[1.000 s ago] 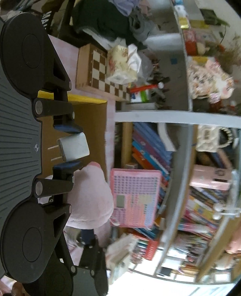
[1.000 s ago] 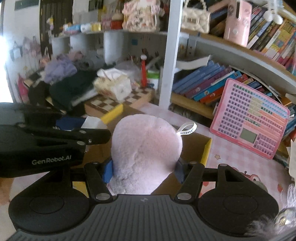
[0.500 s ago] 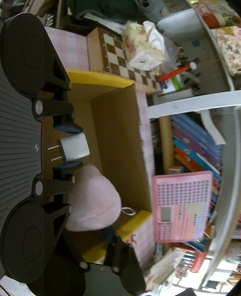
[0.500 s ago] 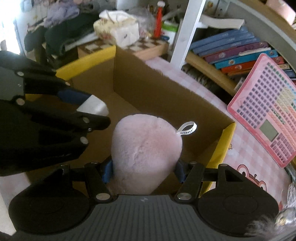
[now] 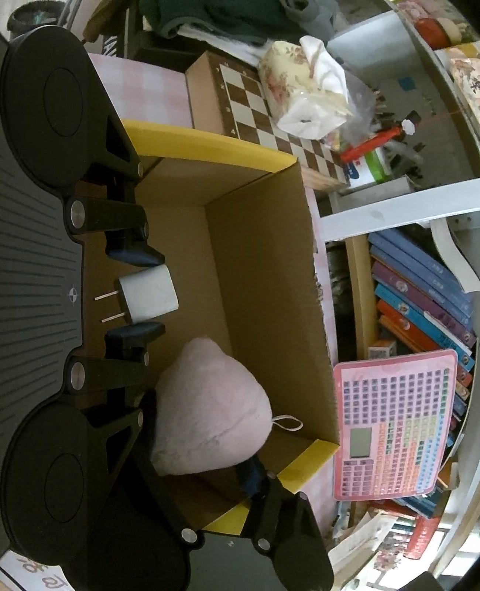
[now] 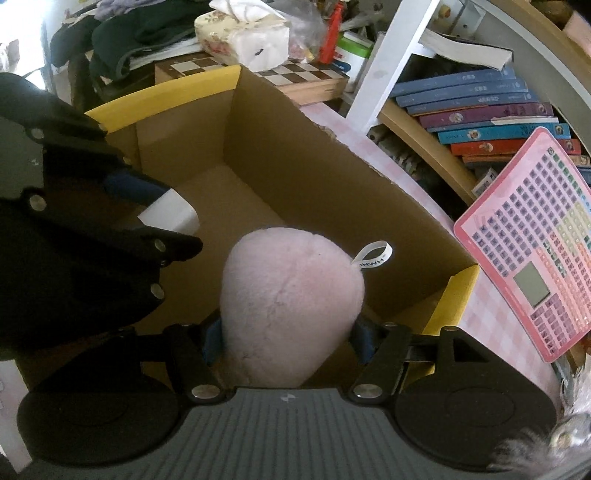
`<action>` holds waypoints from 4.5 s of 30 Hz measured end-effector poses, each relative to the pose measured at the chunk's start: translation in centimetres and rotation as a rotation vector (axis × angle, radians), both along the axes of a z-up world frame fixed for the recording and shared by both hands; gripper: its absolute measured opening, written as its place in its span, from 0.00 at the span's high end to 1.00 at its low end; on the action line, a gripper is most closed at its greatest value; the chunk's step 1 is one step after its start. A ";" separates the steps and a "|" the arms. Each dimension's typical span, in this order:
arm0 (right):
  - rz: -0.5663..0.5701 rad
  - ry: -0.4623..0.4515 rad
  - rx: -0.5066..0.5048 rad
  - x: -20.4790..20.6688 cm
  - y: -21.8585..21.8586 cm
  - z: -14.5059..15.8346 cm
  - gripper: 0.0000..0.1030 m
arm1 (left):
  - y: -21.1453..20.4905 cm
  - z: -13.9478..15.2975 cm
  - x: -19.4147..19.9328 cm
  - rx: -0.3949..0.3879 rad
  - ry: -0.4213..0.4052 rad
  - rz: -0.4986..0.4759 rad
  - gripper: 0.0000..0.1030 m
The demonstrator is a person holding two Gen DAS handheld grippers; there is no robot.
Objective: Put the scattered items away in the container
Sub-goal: 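Lower both held items into the yellow box and open both grippers, then raise both tools up and out of the yellow box, then move both tools back toward the remaining items on the tablecloth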
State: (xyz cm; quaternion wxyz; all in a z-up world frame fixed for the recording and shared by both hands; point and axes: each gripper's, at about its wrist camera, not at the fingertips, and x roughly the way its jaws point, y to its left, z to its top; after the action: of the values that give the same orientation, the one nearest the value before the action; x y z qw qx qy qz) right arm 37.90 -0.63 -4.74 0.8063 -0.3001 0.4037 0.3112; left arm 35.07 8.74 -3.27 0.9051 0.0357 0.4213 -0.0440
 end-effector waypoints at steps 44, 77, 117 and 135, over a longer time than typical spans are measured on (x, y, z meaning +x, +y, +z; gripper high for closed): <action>-0.140 -0.143 0.258 -12.1 -3.2 9.1 0.25 | 2.1 8.1 -12.6 -0.057 -0.272 0.041 0.27; -0.588 -0.144 0.341 -29.3 -11.4 5.0 0.24 | -0.6 3.0 -26.6 -0.066 -0.109 -0.003 0.15; -0.842 -0.091 0.246 -31.5 -19.0 2.9 0.24 | -11.2 0.5 -24.5 -0.085 0.004 -0.353 0.15; -0.800 -0.048 0.255 -25.5 -24.4 1.8 0.24 | -17.3 -0.1 -19.0 -0.053 0.026 -0.369 0.15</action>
State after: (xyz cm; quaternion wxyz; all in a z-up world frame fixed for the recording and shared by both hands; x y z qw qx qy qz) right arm 12.41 -25.07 -2.93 0.9035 -0.0245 0.4276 0.0138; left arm 16.04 -8.51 -3.38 0.8767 0.0878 0.4182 -0.2211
